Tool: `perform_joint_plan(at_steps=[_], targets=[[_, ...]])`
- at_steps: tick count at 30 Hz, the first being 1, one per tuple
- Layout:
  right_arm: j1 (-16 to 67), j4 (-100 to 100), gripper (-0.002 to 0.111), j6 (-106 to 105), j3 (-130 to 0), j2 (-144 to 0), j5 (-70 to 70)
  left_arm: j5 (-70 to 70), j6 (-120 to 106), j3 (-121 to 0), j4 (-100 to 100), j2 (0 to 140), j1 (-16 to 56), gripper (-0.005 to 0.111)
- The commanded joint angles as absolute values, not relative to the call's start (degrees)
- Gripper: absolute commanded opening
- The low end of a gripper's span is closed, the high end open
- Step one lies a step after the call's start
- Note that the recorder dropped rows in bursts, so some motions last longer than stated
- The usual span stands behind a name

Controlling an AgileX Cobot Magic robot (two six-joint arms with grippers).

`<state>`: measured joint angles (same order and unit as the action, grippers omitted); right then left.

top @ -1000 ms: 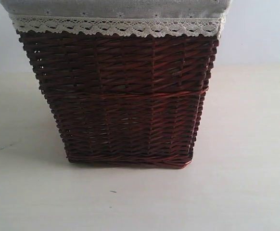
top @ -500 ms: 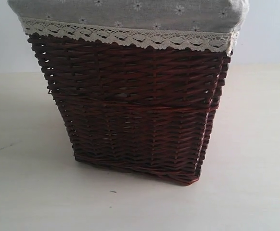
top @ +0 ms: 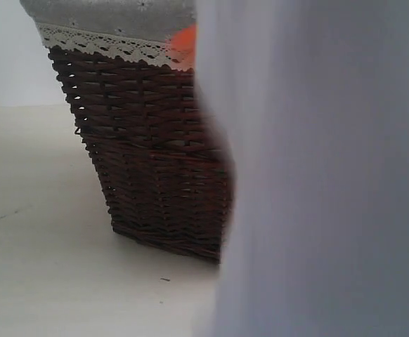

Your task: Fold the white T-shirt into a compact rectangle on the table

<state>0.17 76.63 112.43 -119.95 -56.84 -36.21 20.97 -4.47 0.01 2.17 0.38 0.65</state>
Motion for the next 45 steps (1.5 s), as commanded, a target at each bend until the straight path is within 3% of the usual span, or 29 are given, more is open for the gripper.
perform_joint_plan(at_steps=[1,4,7,16,20,23,35,40,45], targets=[[0.0,90.3,0.0,122.0,-120.4,-59.0,-44.5,20.4,-4.3,0.0,2.2,0.0,0.6,0.0],[0.0,99.9,0.0,122.0,-120.1,-60.5,-59.2,20.4,-4.3,0.0,2.2,0.0,0.6,0.0],[0.0,99.9,0.0,122.0,-117.3,-61.5,-64.0,20.4,-4.3,0.0,2.2,0.0,0.6,0.0],[0.0,99.9,0.0,120.4,-100.9,-62.3,-59.5,20.4,-4.3,0.0,2.2,0.0,0.6,0.0],[0.0,99.9,0.0,119.8,-94.1,-62.6,-70.0,20.4,-4.3,0.0,2.2,0.0,0.6,0.0],[0.3,99.9,0.0,117.1,-86.2,-61.6,-70.0,20.4,-4.3,0.0,2.2,0.0,0.6,0.0],[11.5,99.9,0.0,103.1,-52.3,-53.3,-70.0,20.4,-4.3,0.0,2.2,0.0,0.6,0.0],[19.4,99.9,0.0,97.6,-43.2,-57.0,-55.3,20.4,-4.3,0.0,2.2,0.0,0.6,0.0],[25.8,99.9,0.0,93.9,-42.5,-65.0,-40.4,20.4,-4.3,0.0,2.2,0.0,0.6,0.0]])
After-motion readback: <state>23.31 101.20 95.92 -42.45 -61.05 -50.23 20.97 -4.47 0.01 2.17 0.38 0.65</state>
